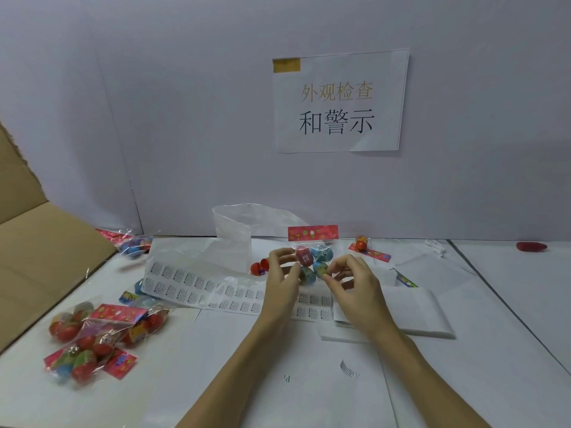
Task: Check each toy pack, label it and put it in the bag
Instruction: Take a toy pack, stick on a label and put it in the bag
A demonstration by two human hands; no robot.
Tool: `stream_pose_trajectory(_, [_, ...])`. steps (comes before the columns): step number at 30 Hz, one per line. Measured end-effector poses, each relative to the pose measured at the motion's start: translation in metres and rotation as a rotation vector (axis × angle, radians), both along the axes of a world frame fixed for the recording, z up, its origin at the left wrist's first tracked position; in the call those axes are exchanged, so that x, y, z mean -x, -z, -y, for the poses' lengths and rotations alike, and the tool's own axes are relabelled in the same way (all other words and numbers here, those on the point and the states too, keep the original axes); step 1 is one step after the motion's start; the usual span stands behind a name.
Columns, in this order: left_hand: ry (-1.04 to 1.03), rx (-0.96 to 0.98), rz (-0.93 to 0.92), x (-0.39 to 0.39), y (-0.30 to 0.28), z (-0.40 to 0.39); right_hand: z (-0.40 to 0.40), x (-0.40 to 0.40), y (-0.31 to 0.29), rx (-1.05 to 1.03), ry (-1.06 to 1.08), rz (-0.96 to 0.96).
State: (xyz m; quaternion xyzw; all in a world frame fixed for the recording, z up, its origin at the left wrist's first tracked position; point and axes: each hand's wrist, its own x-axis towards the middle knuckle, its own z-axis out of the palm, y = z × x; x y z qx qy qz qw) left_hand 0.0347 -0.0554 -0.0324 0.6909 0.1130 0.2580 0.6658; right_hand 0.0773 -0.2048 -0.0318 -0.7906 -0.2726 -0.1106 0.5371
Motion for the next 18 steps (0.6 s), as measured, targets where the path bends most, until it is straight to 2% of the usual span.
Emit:
stream_pose_trajectory(2, [0.004, -0.004, 0.01, 0.002, -0.002, -0.001, 0.0, 0.003, -0.001, 0.027, -0.034, 0.04])
stream_pose_trajectory(5, [0.209, 0.138, -0.045, 0.007, -0.007, -0.002, 0.0, 0.008, -0.005, -0.016, -0.214, 0.06])
stream_pose_trajectory(8, [0.266, 0.26, -0.081, 0.009, -0.012, 0.002, 0.001, 0.014, -0.014, -0.293, -0.599, -0.275])
stream_pose_trajectory(9, [0.259, 0.291, -0.088, 0.008, -0.011, 0.001, 0.002, 0.013, -0.015, -0.389, -0.66, -0.374])
stream_pose_trajectory(11, [0.303, 0.373, -0.072, 0.006, -0.01, -0.002, 0.001, 0.008, -0.014, -0.509, -0.556, -0.495])
stream_pose_trajectory(14, [0.41, 0.535, -0.048, 0.008, -0.014, -0.005, 0.002, -0.001, -0.008, -0.487, -0.148, -0.449])
stream_pose_trajectory(16, [0.394, 0.499, -0.102, 0.009, -0.016, -0.005, 0.002, -0.003, -0.007, -0.432, -0.077, -0.417])
stream_pose_trajectory(18, [0.387, 0.337, -0.172, 0.009, -0.017, -0.002, 0.002, -0.005, -0.008, -0.447, -0.153, -0.482])
